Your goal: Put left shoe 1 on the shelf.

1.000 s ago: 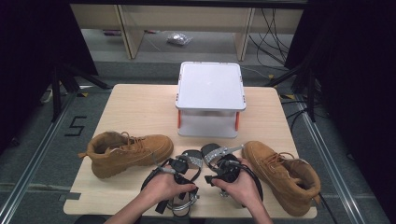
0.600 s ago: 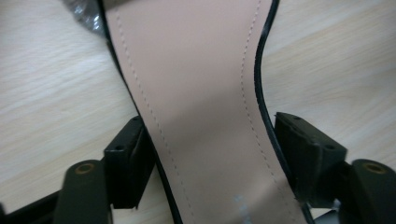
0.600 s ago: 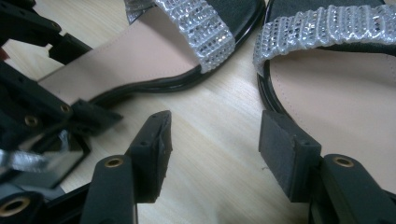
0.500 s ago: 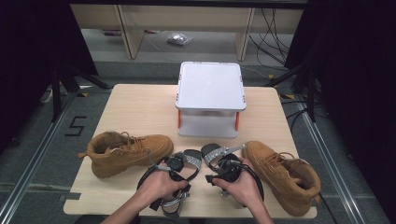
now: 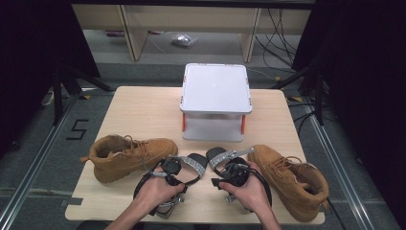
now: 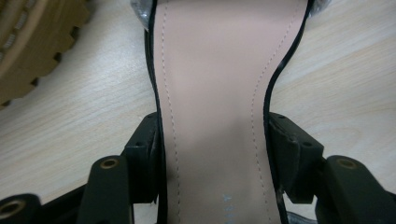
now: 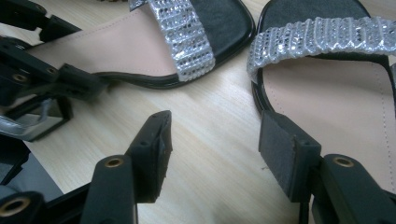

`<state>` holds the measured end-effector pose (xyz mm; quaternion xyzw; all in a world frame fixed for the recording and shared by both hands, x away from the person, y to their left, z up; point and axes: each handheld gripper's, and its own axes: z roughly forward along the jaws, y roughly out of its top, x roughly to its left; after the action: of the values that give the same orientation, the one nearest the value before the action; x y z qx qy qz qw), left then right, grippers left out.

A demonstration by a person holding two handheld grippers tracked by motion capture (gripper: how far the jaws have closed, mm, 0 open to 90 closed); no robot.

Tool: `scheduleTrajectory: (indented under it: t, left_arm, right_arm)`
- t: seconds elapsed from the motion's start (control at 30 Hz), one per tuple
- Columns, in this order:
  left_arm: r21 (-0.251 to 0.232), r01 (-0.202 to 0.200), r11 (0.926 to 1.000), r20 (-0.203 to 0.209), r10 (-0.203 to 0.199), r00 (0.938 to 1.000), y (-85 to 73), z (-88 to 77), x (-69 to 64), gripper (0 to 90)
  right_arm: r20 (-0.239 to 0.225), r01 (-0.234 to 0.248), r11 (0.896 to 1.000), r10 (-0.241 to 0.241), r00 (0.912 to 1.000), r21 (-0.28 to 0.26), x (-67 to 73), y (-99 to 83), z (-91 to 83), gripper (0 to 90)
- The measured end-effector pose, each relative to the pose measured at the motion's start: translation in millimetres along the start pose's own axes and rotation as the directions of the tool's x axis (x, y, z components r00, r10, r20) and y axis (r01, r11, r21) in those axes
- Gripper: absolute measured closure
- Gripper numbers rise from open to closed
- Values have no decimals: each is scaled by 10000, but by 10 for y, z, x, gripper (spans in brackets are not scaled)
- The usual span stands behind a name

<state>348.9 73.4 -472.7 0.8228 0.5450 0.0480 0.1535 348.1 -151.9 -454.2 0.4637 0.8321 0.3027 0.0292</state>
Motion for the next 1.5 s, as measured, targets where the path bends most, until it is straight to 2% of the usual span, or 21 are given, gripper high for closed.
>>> scheduleTrajectory:
  t: [0.1,0.17,0.2,0.23,0.27,0.3,0.33,0.37,0.53,0.67,0.83,0.9,0.93,1.1,1.3,1.33,1.5]
  left_arm:
    - [-420,225,9989,73,-222,9997,-5,-63,0,425]
    - [-447,210,9988,99,-206,9997,7,-107,8,428]
    - [-340,-49,9994,51,51,10000,26,-139,30,428]
    - [-422,47,9991,100,-43,9999,29,-152,25,428]
    - [-566,31,9984,80,-26,10000,32,-164,24,429]
    - [-573,16,9984,42,-14,10000,35,-180,27,429]
    - [-652,80,9978,44,-78,10000,40,-187,25,429]
    - [-642,23,9979,35,-21,10000,47,-200,31,429]
    - [-980,250,9949,137,-238,9996,124,-237,44,430]
    - [-1284,441,9907,214,-417,9989,235,-267,39,429]
    - [-1649,484,9851,17,-488,9988,406,-286,48,430]
    - [-1756,658,9823,-8,-669,9978,472,-280,35,430]
    - [-1776,585,9824,-21,-598,9982,509,-275,43,430]
    - [-2076,797,9750,-136,-843,9963,688,-242,60,430]
    - [-2551,1131,9603,-87,-1192,9928,890,-212,65,430]
    - [-2712,1136,9558,-106,-1210,9926,923,-198,60,430]
    - [-2810,1375,9498,-118,-1467,9891,1053,-110,30,430]
  right_arm:
    - [24,-36,10000,36,10000,10,-1,1,-6,449]
    - [-10,15,10000,-15,10000,-91,-1,2,-15,449]
    - [-30,19,9999,-20,10000,-127,-3,3,-13,449]
    - [-28,-112,9999,112,9999,-39,5,3,-24,450]
    - [5,-1,9999,1,10000,-113,-2,3,-26,450]
    - [-65,-190,9998,189,9998,-106,18,0,-36,450]
    - [28,77,9998,-76,10000,-191,-5,2,-37,450]
    - [19,-38,9999,38,10000,-124,0,1,-46,450]
    - [122,16,9996,-12,9999,-269,-13,-1,-66,463]
    - [91,-72,9998,74,9999,-208,-5,-6,-75,504]
    - [166,148,9998,-145,9998,-158,-18,-9,-75,588]
    - [218,130,9999,-128,9997,-79,-14,-9,-77,630]
    - [201,192,9998,-191,9996,-64,-17,-9,-82,646]
    - [220,42,10000,-41,9997,-46,-11,-13,-93,654]
    - [161,204,9996,-201,9997,-169,-23,-10,-99,648]
    - [186,212,9995,-208,9996,-214,-21,-9,-97,647]
    - [178,12,9999,-9,9998,-171,-7,-8,-107,641]
